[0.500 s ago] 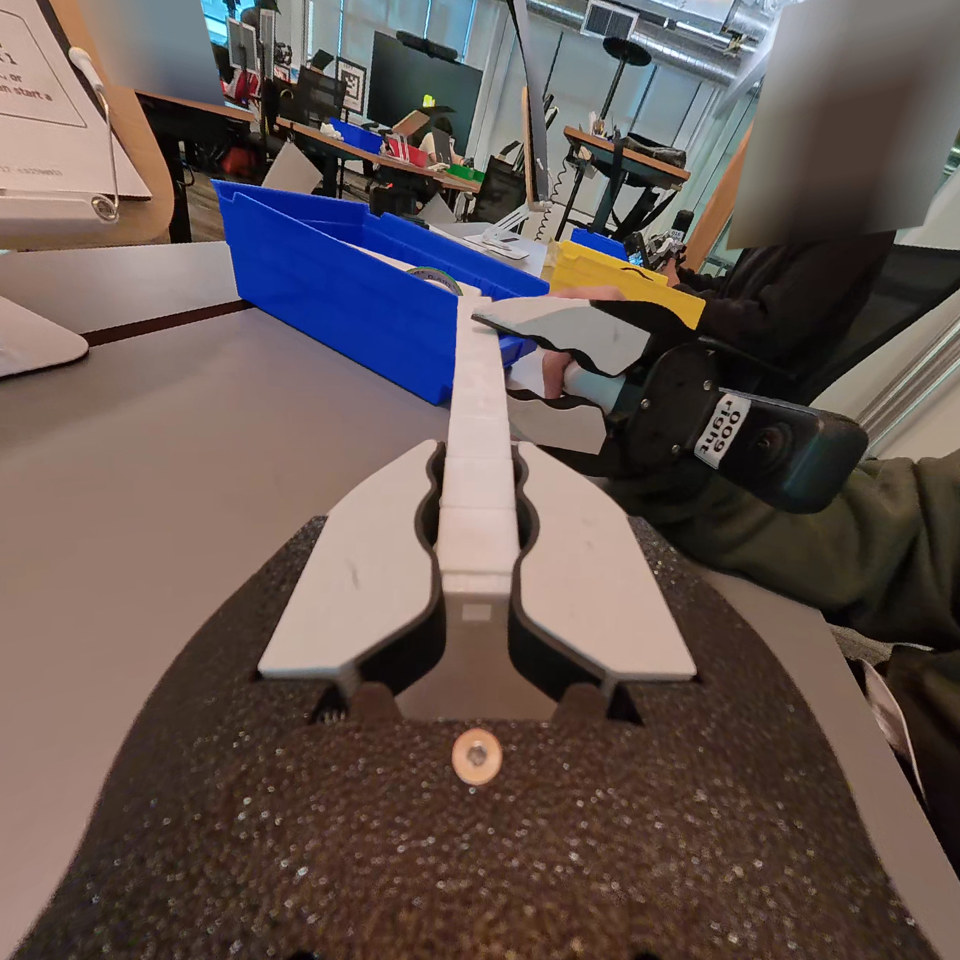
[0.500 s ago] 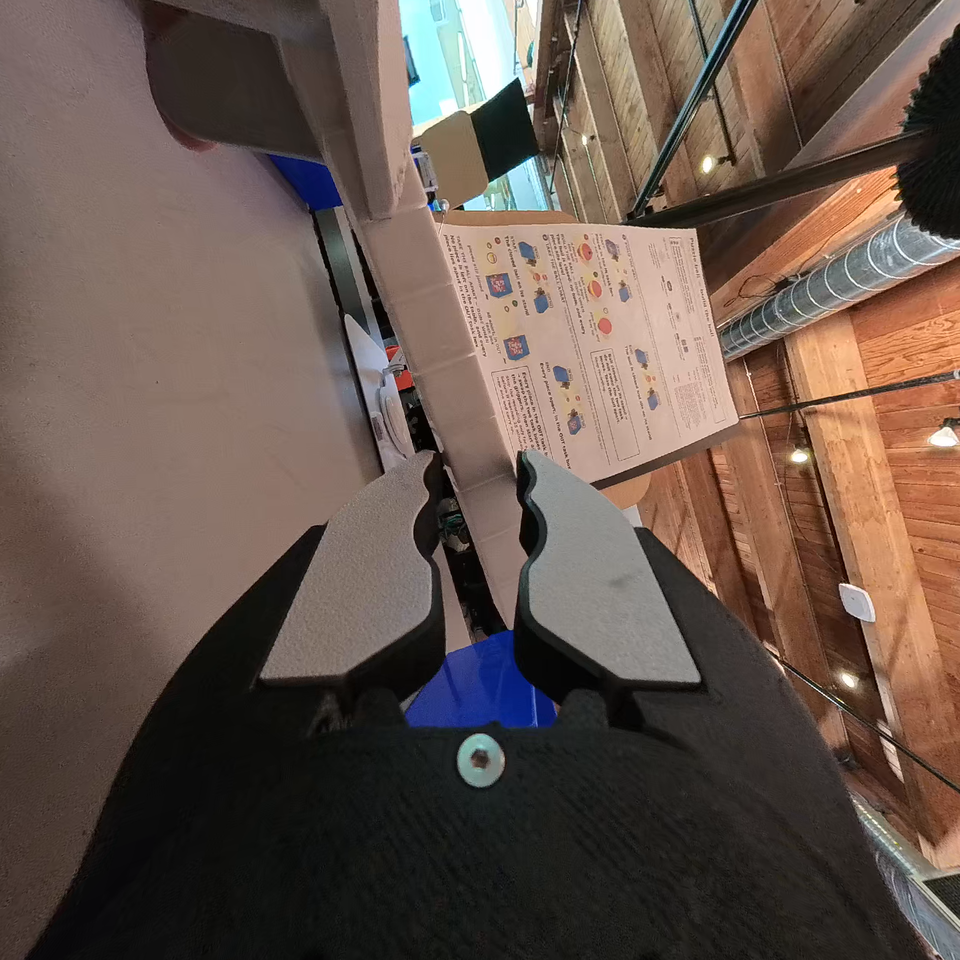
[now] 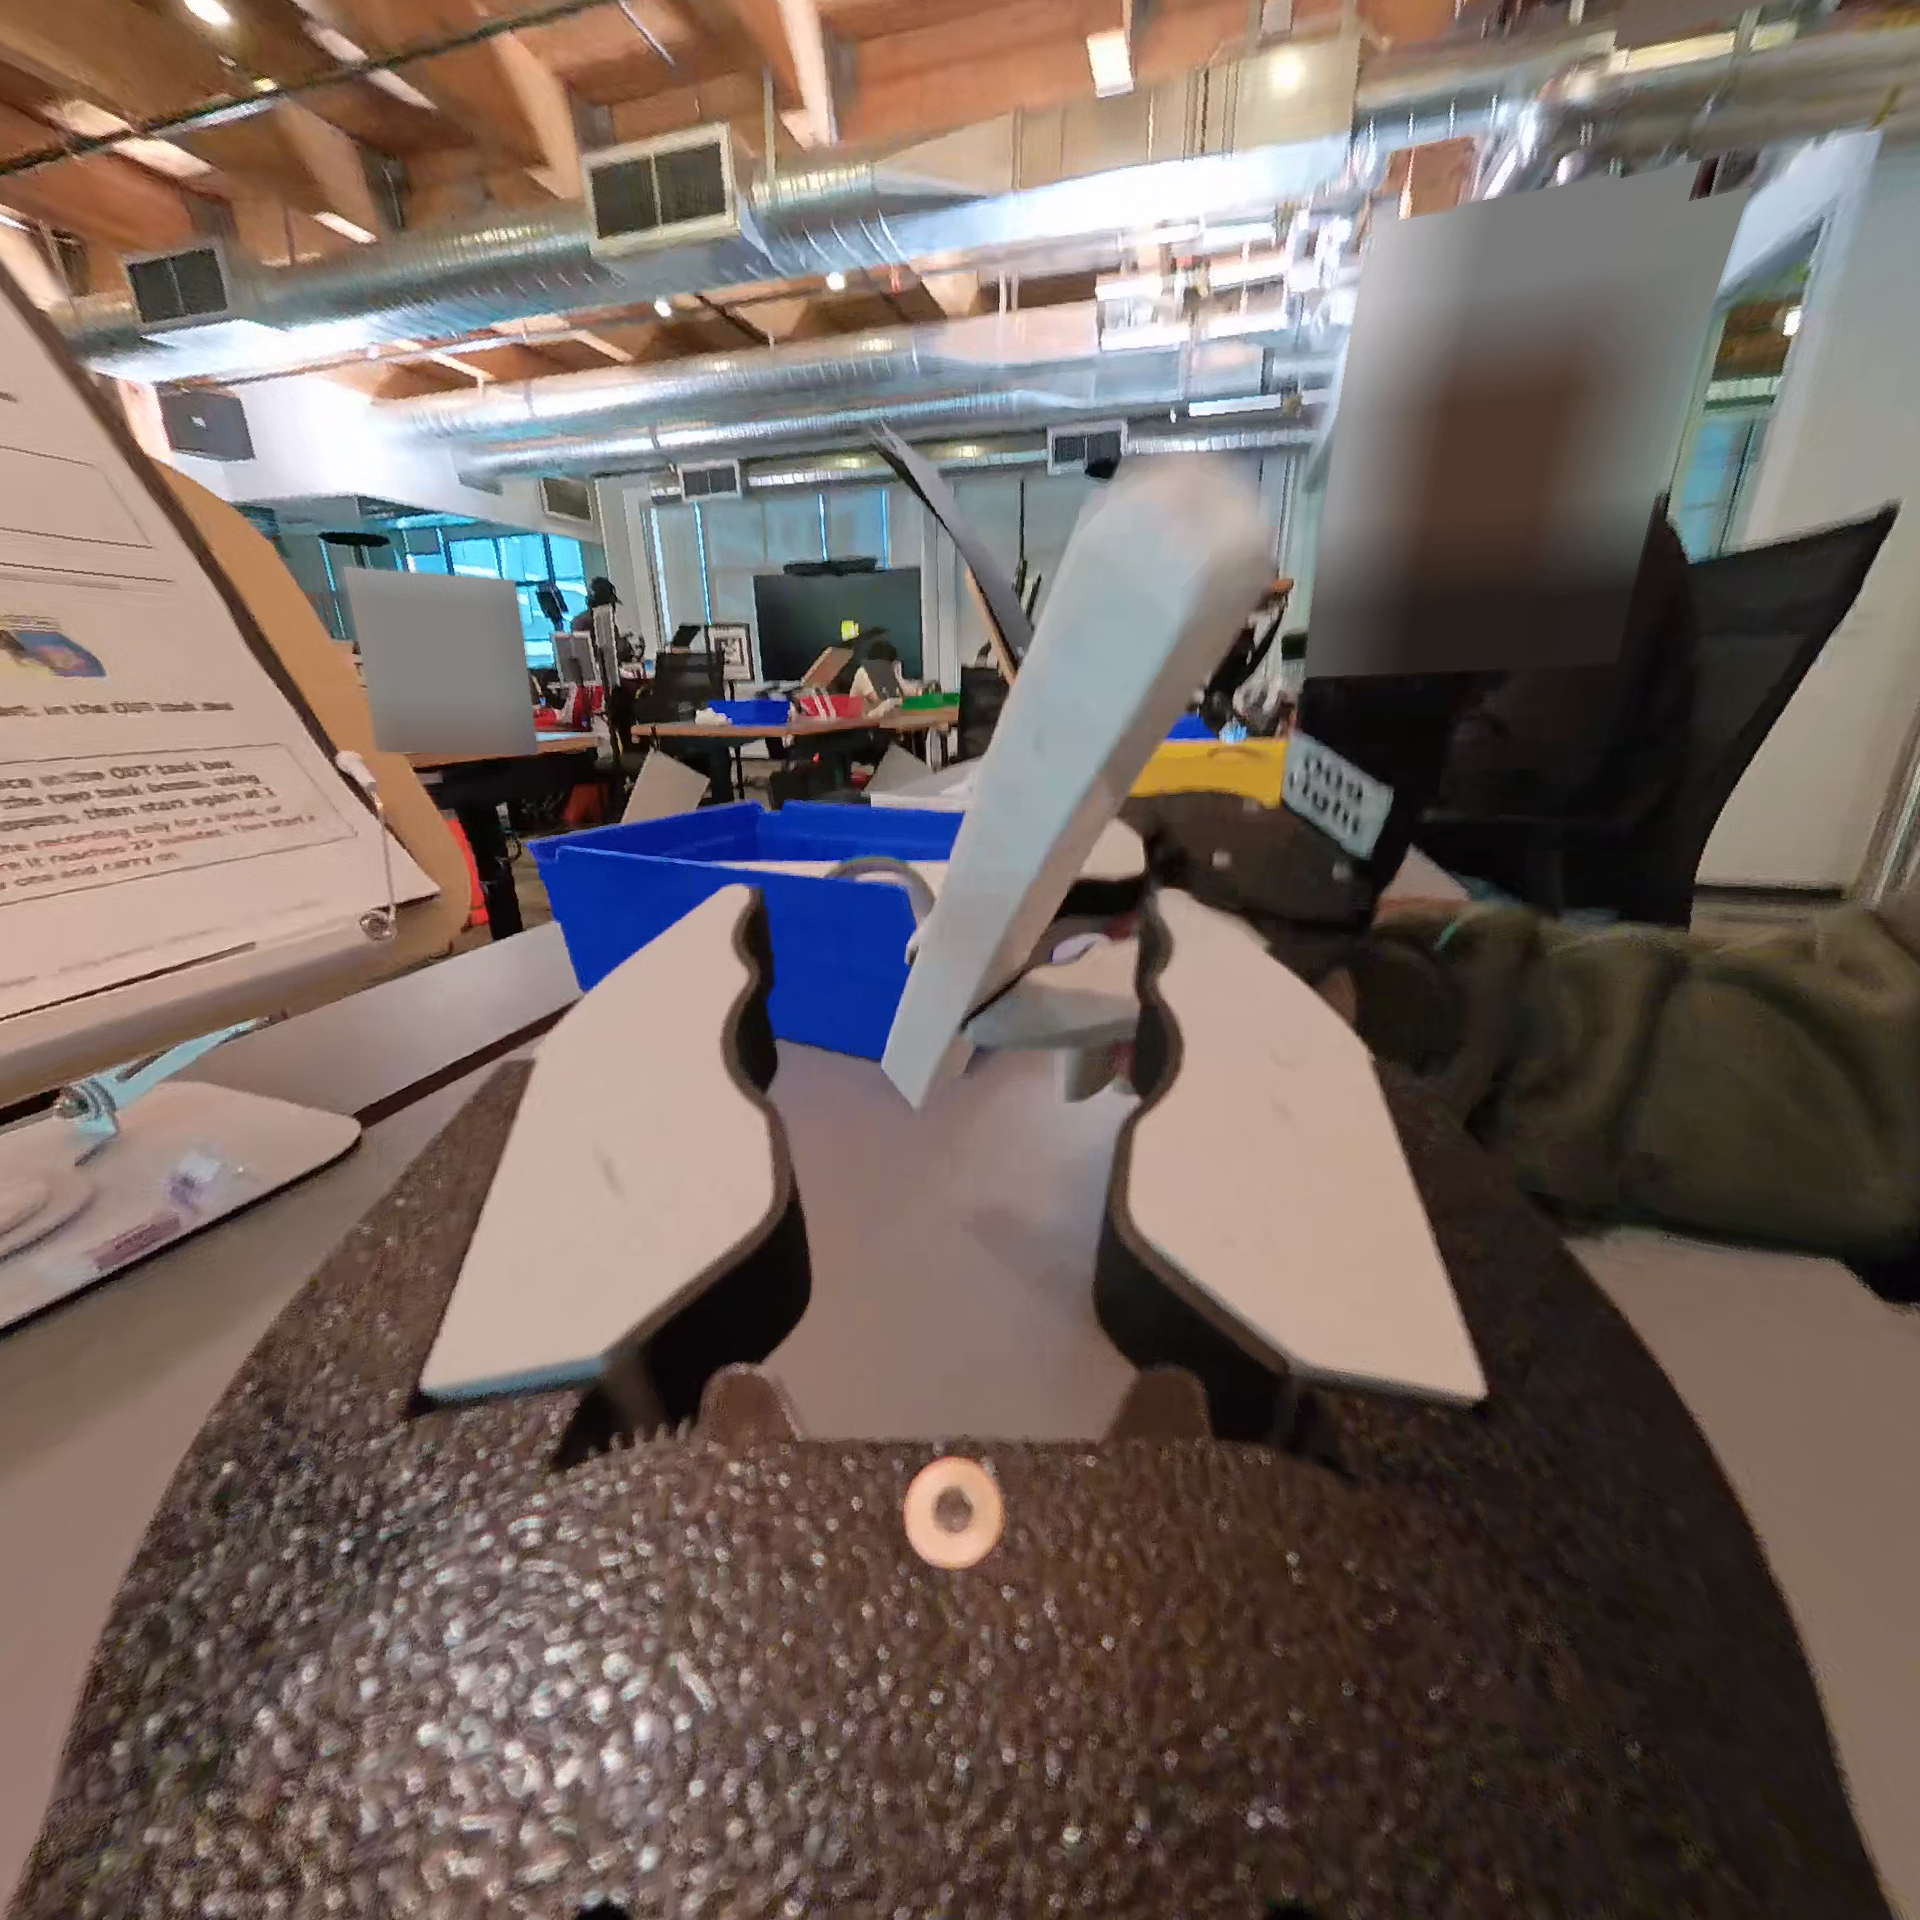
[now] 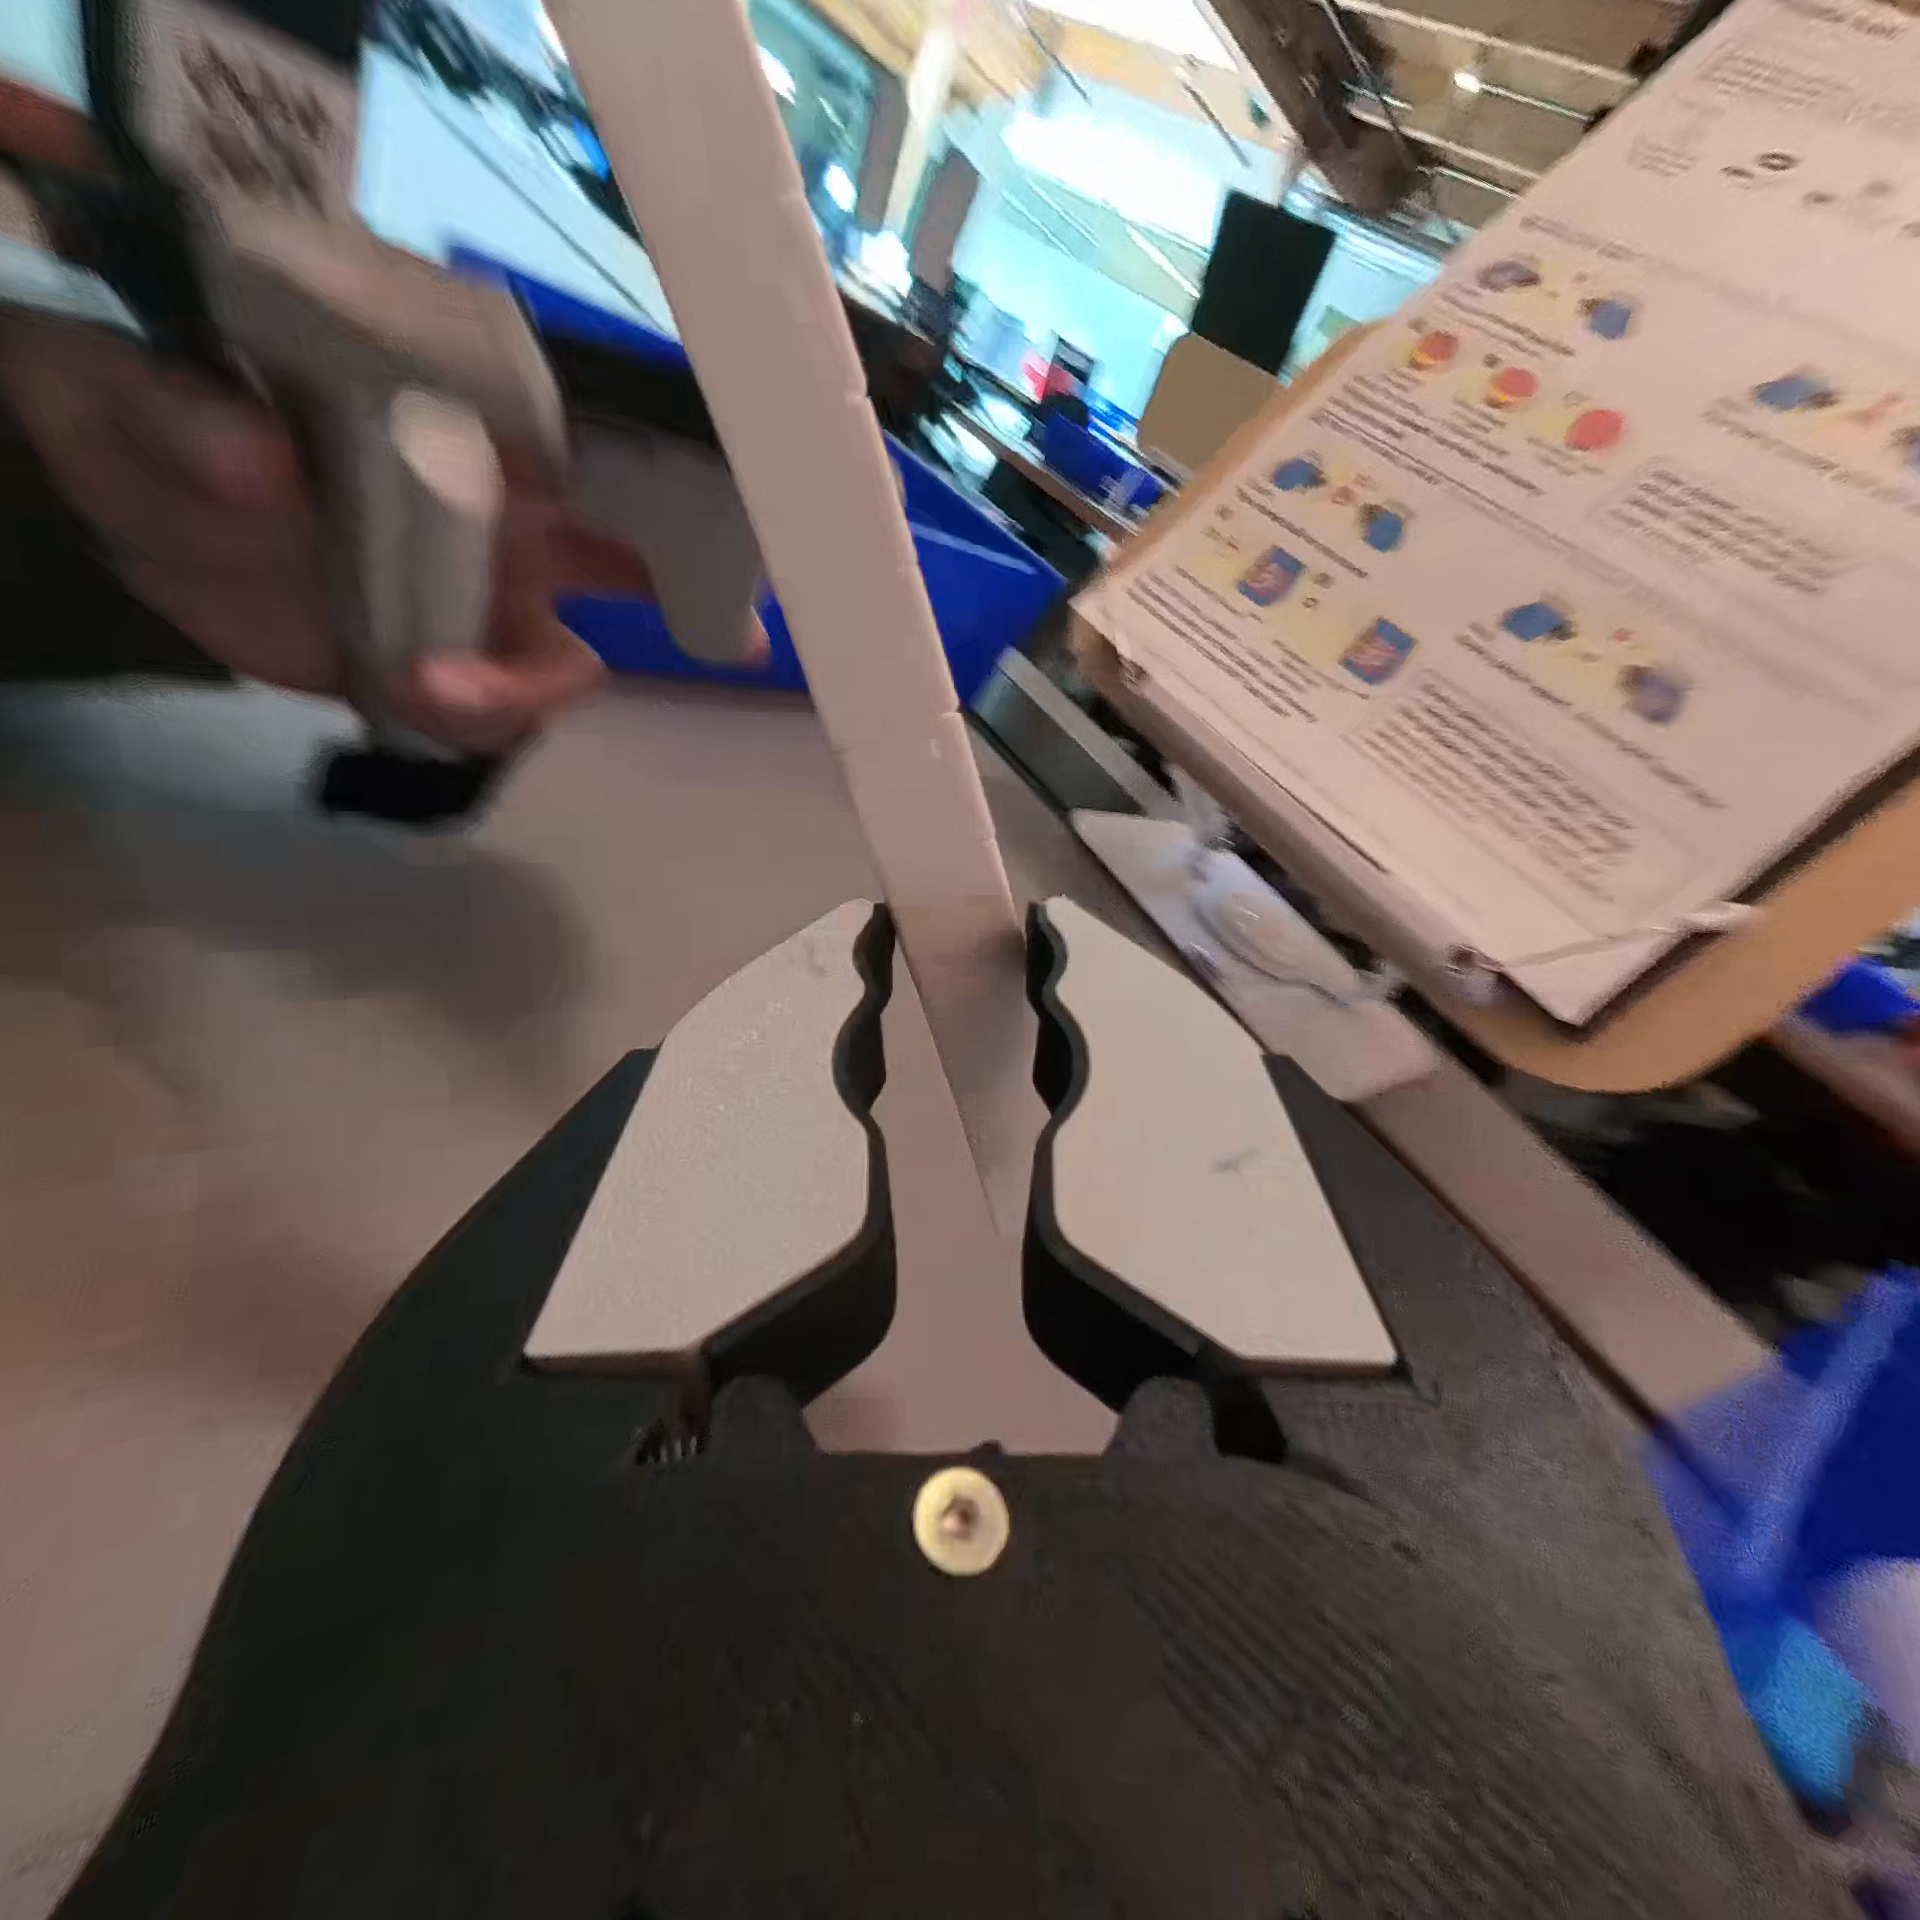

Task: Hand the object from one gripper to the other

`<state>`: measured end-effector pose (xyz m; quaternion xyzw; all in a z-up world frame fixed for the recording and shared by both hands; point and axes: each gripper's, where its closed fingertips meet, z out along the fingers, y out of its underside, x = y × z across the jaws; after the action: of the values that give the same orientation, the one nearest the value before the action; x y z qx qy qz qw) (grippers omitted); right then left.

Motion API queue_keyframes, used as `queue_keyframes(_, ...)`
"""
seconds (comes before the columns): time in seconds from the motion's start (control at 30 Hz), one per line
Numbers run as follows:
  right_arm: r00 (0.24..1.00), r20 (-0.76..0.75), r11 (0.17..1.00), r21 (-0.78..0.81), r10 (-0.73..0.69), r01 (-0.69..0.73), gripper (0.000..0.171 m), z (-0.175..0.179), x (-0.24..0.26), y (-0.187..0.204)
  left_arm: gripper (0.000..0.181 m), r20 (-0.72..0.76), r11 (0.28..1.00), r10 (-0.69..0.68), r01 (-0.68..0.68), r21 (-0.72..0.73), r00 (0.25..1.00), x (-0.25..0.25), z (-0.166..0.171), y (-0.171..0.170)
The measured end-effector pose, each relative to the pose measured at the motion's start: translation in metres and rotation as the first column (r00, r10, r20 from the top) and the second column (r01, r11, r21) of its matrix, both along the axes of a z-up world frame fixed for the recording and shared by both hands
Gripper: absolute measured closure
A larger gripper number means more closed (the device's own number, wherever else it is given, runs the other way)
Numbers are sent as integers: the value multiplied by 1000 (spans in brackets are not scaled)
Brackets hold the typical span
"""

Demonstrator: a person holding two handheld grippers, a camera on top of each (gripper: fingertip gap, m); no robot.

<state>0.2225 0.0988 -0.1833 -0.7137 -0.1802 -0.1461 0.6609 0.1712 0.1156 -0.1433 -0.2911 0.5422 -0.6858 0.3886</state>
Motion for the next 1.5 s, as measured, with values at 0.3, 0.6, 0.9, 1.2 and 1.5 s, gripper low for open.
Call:
queue_keyframes(0.3,858,-374,922,-20,352,-387,147,5,-65,-5,157,33,981,-129,123,148,991,-6,-9,-40)
queue_keyframes(0.6,938,-249,963,183,241,-199,109,42,-38,-12,158,13,788,479,-437,433,877,27,-23,25)
queue_keyframes(0.9,966,-230,960,274,121,-55,146,54,-38,-9,159,188,482,605,-544,687,774,41,-38,5)
queue_keyframes(1.2,825,-382,897,320,416,-304,148,68,-38,-29,119,5,768,328,-270,581,945,31,-45,-18)
queue_keyframes(1.5,583,-371,691,388,723,-610,149,80,-66,-68,137,-374,854,-478,520,15,795,-32,-46,-78)
